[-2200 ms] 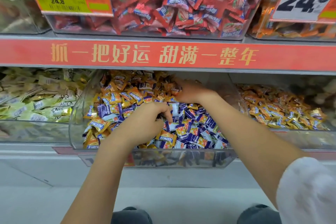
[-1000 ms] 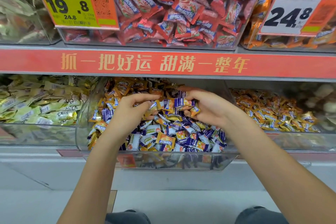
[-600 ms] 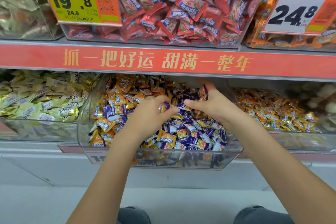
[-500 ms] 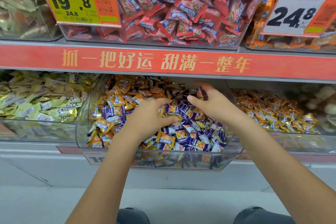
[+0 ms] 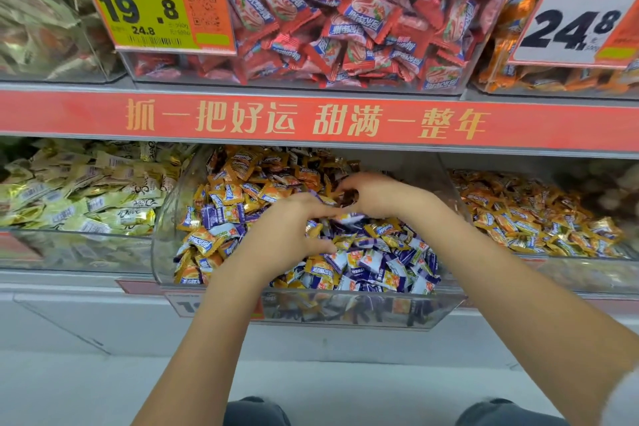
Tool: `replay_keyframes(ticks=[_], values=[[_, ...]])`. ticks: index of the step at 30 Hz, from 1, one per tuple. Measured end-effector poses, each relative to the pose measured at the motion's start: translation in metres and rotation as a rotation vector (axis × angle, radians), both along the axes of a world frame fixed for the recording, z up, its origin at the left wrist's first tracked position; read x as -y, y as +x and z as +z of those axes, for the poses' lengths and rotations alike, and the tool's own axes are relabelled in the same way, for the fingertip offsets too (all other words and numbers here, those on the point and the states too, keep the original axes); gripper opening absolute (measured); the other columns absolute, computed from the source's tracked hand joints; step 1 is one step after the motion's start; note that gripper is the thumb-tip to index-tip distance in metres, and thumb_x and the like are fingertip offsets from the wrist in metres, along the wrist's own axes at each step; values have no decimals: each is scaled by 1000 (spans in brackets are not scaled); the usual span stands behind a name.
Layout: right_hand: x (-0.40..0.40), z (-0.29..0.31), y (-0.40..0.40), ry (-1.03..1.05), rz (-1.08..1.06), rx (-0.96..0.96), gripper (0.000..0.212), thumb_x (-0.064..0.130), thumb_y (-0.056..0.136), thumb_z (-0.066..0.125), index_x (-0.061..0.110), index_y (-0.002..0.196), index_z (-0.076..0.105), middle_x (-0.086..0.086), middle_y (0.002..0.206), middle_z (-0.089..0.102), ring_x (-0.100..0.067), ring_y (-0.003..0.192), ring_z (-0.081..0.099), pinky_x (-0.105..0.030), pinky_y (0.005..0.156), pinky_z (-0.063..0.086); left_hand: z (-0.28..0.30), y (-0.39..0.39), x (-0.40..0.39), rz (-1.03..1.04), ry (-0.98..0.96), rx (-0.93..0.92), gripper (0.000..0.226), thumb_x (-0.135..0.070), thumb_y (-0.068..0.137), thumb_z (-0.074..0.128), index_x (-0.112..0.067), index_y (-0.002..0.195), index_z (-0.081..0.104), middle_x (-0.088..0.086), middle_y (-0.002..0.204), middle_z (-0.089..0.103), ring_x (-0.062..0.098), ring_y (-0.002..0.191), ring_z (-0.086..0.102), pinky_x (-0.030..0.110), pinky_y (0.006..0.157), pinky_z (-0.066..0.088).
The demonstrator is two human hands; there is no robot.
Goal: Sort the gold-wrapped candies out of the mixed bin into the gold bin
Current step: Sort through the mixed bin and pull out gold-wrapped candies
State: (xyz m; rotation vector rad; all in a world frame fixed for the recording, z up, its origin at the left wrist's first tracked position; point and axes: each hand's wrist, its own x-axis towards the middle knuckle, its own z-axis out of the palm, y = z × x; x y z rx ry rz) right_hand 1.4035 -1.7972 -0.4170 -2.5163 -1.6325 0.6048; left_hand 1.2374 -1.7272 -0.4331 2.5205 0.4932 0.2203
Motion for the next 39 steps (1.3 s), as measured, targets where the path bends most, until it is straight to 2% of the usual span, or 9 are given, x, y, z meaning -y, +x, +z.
replay_keyframes(ticks=[3, 6, 12, 17, 22, 25, 29, 34, 39], values=[[-2, -6, -1, 105, -16, -44, 23, 29, 91, 62, 15, 109, 62, -3, 111, 59, -19, 89, 51, -26, 67, 39, -2, 7, 6, -9, 124, -4, 42, -37, 77, 75, -29, 113, 53, -11, 113, 60, 7, 78, 54, 29, 68, 45], [2, -12, 0, 280, -150, -125, 26, 28, 94, 58, 11, 114, 62, -7, 110, 59, -17, 84, 50, -25, 68, 37, -4, 12, 11, 2, 244, 20, 28, -36, 86, 65, -26, 108, 50, -14, 105, 62, 3, 59, 44, 23, 51, 34], [25, 3, -3, 529, -538, -712, 9, 18, 95, 57, 18, 100, 65, 10, 62, 63, -11, 61, 45, -18, 49, 36, -3, 15, 10, 31, 220, -49, 46, -53, 79, 68, -27, 116, 62, -13, 116, 62, 12, 101, 59, 30, 75, 50], [49, 13, -8, 557, -569, -784, 19, 16, 99, 50, 19, 93, 68, -10, 93, 66, -12, 64, 44, -18, 47, 36, -7, 29, 20, 44, 248, -53, 42, -55, 80, 66, -19, 103, 66, -6, 110, 63, 16, 93, 59, 34, 72, 51], [70, 25, -16, 731, -735, -1252, 29, 11, 103, 36, 4, 106, 64, -14, 97, 66, -8, 57, 49, -15, 40, 34, 3, 23, 16, 82, -144, 103, 30, -43, 91, 57, -22, 72, 50, 0, 53, 43, 12, 38, 38, 25, 44, 29], [75, 20, -22, 745, -766, -1171, 34, 26, 104, 35, 11, 107, 65, -12, 94, 60, -10, 58, 47, -18, 43, 35, 9, 17, 18, 79, -341, 144, 33, -37, 95, 53, -5, 87, 54, -4, 48, 28, 11, 35, 22, 20, 38, 21], [71, 12, -35, 618, -728, -1019, 47, 49, 101, 30, 23, 110, 68, -7, 103, 57, -11, 66, 49, -22, 51, 39, 13, 15, 20, 51, -412, 114, 34, -36, 95, 53, -16, 70, 42, -1, 56, 24, 17, 44, 23, 18, 42, 21], [67, 9, -42, 614, -623, -1161, 34, 41, 99, 43, 19, 109, 68, -5, 111, 57, -11, 68, 48, -21, 50, 40, 14, 12, 13, 88, -492, 119, 31, -39, 93, 54, -16, 73, 53, 2, 57, 33, 13, 43, 26, 21, 45, 23], [75, 22, -24, 649, -505, -523, 9, 28, 93, 59, 25, 94, 68, 1, 75, 60, -8, 60, 49, -22, 55, 45, 19, 11, 15, 109, -479, 137, 31, -31, 94, 55, -16, 68, 52, -13, 45, 44, 3, 39, 39, 13, 45, 29]])
